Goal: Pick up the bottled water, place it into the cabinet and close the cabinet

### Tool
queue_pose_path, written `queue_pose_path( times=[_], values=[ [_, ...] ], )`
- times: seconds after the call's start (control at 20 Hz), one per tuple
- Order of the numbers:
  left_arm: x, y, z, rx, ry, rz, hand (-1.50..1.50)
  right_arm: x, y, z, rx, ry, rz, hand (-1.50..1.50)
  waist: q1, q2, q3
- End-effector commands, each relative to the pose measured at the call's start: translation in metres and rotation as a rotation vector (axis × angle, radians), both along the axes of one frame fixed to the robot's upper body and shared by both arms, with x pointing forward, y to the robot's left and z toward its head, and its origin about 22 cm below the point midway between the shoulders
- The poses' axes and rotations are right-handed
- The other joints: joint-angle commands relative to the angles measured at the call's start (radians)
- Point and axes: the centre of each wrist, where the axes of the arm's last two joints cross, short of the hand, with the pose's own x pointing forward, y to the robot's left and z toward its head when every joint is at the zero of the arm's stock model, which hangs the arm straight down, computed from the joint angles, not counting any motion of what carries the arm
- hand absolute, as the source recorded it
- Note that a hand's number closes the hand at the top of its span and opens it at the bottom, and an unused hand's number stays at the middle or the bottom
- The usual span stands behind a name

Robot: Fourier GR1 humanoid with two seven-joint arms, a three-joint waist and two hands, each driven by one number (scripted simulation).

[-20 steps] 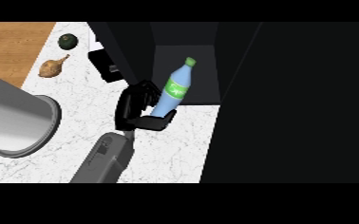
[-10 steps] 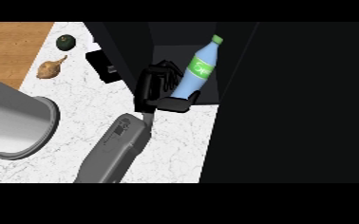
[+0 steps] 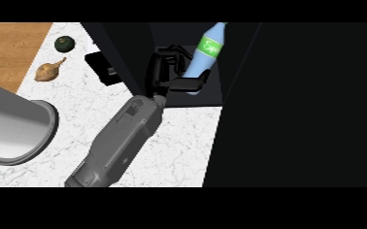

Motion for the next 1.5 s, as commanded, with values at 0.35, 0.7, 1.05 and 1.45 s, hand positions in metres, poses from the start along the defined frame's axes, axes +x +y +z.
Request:
queue_pose_path(
  times=[0.35, 0.7, 1.05, 1.45],
  values=[
    [0.02, 0.01, -0.019, 0.088, 0.046, 0.155, 1.5, -0.019, -0.018, 0.02, 0.014, -0.03, -0.008, -1.5, -0.015, 0.005, 0.0],
    [0.035, 0.015, -0.013, 0.212, -0.004, 0.253, 1.5, -0.018, -0.021, 0.014, 0.009, -0.034, -0.002, -1.5, -0.023, 0.009, 0.0],
    [0.043, 0.019, -0.01, 0.302, -0.034, 0.26, 1.5, -0.008, -0.016, 0.012, 0.002, -0.064, 0.019, -1.5, -0.035, 0.02, -0.001],
    [0.046, 0.023, -0.01, 0.299, -0.023, 0.267, -1.5, -0.016, -0.023, 0.011, 0.017, -0.053, 0.028, -1.5, -0.034, 0.016, -0.001]
  ],
)
